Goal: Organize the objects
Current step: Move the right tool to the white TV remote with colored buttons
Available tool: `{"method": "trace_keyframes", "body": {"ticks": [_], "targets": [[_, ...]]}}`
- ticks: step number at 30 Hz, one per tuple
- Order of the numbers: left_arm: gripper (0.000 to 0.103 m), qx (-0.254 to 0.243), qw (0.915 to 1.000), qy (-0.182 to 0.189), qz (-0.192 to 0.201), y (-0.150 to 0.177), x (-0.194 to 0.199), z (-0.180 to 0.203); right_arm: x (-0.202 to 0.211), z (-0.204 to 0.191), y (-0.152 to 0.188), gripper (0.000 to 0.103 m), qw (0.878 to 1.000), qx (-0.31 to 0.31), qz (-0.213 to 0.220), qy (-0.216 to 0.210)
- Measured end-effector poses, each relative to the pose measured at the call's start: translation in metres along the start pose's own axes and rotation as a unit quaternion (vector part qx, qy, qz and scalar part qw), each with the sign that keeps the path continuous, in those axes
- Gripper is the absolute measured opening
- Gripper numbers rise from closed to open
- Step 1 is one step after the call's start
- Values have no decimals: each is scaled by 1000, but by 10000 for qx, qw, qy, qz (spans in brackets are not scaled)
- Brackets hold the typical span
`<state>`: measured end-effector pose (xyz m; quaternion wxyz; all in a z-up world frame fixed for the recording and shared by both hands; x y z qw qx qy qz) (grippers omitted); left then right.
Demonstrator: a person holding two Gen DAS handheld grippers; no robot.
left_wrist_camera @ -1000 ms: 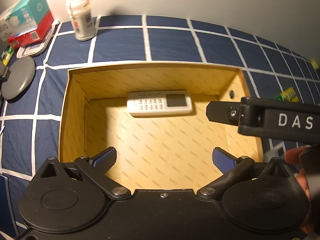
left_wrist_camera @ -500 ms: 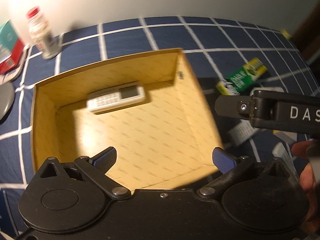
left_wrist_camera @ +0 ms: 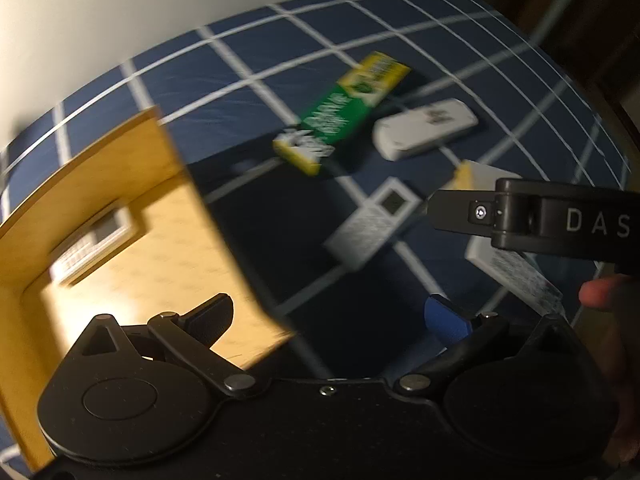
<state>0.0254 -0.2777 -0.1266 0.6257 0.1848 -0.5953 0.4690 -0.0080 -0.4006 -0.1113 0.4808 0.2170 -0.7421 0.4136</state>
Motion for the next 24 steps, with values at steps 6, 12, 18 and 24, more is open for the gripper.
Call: {"method": "trace_keyframes", "body": {"ticks": [6,12,18,24], "targets": [[103,-539,9980,180,-275,-10,-33,45,-3,66,3,103,9975,-634,22,324],[103,-1007,9925,283,-635,-12,-68,84,-12,129,19,103,9895,-1284,-92,654],[103,-1438,9843,366,-952,-11,-102,117,-22,186,45,103,9746,-1990,-268,996],[103,-1835,9742,421,-1242,-10,-135,143,-35,223,70,103,9580,-2632,-432,1049]]}}
Point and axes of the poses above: each gripper's, at about its wrist camera, not at the fingertips, and x roughly against the way its jaws point, z to its right, y to its underside, the point moved 9 cm from there along -x, roughly the way its jaws point, and after that the axes turned 7 degrees about y, right-handed, at the moved point
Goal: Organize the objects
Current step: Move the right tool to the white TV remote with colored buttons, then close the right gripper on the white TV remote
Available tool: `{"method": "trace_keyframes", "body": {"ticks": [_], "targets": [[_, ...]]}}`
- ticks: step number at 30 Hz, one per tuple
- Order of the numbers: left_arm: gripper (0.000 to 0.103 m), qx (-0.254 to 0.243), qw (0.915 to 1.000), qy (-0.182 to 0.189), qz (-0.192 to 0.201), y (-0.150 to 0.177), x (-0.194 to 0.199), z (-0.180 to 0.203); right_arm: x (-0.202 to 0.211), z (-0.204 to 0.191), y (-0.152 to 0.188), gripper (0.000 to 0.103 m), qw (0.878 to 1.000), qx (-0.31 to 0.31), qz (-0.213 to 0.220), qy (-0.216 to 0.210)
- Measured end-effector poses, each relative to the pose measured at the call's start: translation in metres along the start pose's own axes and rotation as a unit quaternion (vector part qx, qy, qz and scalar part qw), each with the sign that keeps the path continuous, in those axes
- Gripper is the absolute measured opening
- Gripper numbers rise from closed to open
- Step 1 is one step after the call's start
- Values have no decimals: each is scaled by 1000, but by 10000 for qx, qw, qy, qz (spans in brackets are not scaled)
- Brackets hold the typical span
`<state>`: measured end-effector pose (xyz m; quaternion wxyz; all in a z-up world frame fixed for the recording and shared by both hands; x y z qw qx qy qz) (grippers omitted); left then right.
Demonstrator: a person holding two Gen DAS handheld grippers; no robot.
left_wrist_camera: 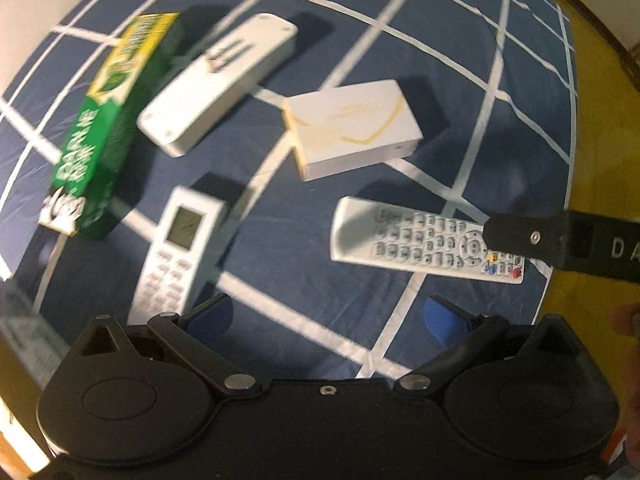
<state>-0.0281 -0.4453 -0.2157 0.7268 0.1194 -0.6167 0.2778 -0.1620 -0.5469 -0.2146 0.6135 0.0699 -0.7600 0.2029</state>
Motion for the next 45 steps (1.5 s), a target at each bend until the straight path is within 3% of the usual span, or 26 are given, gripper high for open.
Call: {"method": "trace_keyframes", "body": {"ticks": [9,22,45], "targets": [[103,-372,9988,142,-270,-19,-37,21,-33,17,4,103,9982,-425,-392,-144],[103,-476,9968,324,-563,-23,-64,37,-64,21,3,102,9954,-512,-791,-163],[98,-534,9961,204,-667,-25,-73,37,-66,16,1,91,9971,-206,-733,-1]]}}
Point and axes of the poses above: each gripper's, at about its wrist camera, not at the fingertips, and x roughly against the way its jaws point, z to its right, y to its underside, the point moved 9 cm from there along -x, roughly the way its jaws point, and after that the axes turned 7 degrees about y, right-handed, at the moved point
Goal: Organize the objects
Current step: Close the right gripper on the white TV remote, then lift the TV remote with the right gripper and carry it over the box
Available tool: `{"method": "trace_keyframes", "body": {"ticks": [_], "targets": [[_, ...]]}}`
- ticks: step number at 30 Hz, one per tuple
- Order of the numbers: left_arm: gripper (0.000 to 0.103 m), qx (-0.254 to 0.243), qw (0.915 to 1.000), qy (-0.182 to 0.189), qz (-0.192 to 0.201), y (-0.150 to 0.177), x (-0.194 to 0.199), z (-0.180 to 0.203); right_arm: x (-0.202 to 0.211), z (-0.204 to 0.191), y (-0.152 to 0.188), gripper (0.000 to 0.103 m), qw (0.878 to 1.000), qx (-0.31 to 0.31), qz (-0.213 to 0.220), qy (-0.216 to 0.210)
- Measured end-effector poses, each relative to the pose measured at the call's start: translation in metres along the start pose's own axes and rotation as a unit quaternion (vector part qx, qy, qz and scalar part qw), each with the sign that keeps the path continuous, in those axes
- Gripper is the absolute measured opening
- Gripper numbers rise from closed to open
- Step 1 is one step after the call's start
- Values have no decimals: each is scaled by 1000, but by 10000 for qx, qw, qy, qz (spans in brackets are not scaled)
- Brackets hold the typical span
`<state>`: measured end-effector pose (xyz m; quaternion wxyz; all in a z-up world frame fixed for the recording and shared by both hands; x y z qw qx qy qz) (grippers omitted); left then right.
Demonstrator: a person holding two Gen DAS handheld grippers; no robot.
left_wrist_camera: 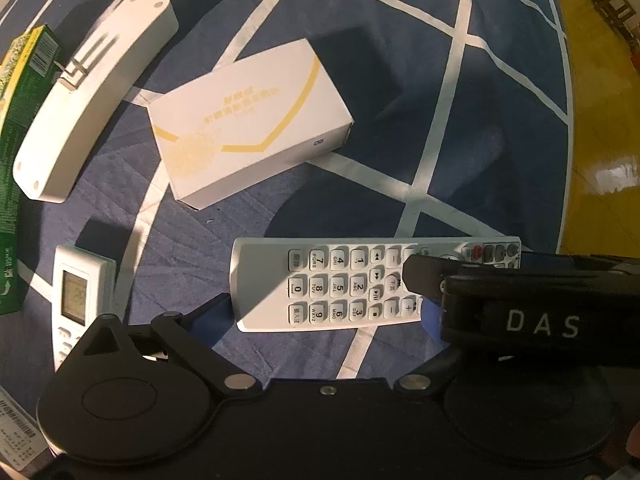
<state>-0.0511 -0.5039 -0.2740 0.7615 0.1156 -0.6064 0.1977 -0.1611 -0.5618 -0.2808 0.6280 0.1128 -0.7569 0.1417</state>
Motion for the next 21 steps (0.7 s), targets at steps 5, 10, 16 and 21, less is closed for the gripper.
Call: {"method": "trace_keyframes", "body": {"ticks": [5,10,16,21], "targets": [[98,69,9999,-59,135,1,14,-7,11,-9,0,91,9999,117,92,-60],[98,227,9990,-149,346,13,39,-19,29,-27,1,91,9991,332,229,-152],[98,537,9958,-272,696,20,74,-32,54,-64,3,91,9959,753,418,-274],[98,898,9903,-379,994,38,107,-56,74,-99,12,91,9904,1208,542,-388]]}}
Point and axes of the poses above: each gripper's, at about its wrist camera, not at the fingertips, and x roughly against the way its jaws point, z to its right, y to its underside, the point moved 9 cm from there along -x, roughly the way its jaws point, and after that the axes turned 7 degrees about y, right-handed, at the moved point
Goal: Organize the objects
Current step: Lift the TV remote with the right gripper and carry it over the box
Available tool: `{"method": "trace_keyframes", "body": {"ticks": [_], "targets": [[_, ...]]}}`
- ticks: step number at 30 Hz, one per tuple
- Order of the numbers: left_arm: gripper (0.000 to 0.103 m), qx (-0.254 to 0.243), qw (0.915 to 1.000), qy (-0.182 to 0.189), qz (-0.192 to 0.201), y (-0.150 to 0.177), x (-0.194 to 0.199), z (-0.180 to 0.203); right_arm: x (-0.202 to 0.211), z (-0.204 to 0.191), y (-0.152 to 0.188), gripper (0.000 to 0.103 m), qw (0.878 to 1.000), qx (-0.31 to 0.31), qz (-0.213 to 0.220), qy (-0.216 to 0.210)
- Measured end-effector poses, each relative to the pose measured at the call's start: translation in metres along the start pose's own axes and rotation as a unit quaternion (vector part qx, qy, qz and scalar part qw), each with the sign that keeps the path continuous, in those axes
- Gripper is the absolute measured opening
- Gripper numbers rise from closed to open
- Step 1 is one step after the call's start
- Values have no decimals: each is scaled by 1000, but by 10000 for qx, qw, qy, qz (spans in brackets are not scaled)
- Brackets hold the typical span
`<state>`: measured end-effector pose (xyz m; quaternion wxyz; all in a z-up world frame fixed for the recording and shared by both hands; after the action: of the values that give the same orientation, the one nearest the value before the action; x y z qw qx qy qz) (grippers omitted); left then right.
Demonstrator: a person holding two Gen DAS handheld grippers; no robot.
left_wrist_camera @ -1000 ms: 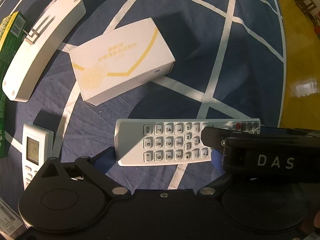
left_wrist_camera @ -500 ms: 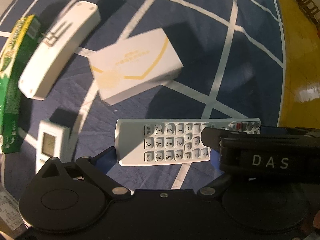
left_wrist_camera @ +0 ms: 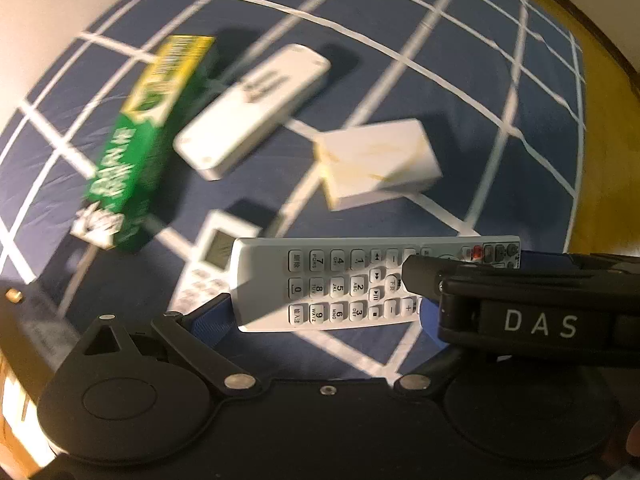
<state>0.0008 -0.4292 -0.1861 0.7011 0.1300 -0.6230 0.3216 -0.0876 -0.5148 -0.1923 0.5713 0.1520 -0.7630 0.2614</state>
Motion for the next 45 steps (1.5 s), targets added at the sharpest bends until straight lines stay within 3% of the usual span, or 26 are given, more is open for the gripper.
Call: {"method": "trace_keyframes", "body": {"ticks": [10,19,26,34,45], "targets": [[98,897,9940,-282,558,25,61,-72,22,-96,5,91,9938,1059,157,-300],[98,1837,9765,-573,966,68,107,-145,33,-193,33,91,9762,2077,165,-610],[98,2549,9558,-787,1233,112,134,-192,35,-257,66,91,9544,2863,115,-843],[98,3334,9261,-1001,1453,165,158,-235,34,-319,110,91,9241,3668,11,-1076],[98,4180,8895,-1104,1477,220,155,-284,10,-378,162,91,8861,4468,-302,-1195]]}}
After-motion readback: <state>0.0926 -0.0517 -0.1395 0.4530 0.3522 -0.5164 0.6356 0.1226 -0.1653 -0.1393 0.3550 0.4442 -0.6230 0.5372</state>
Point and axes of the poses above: each gripper's, at about its wrist camera, not at the fingertips, and x roughly against the way its jaws point, z to its right, y to its underside, the point moved 9 cm from there along -x, roughly the way its jaws point, and after that the axes turned 7 degrees about y, right-handed, at the moved point
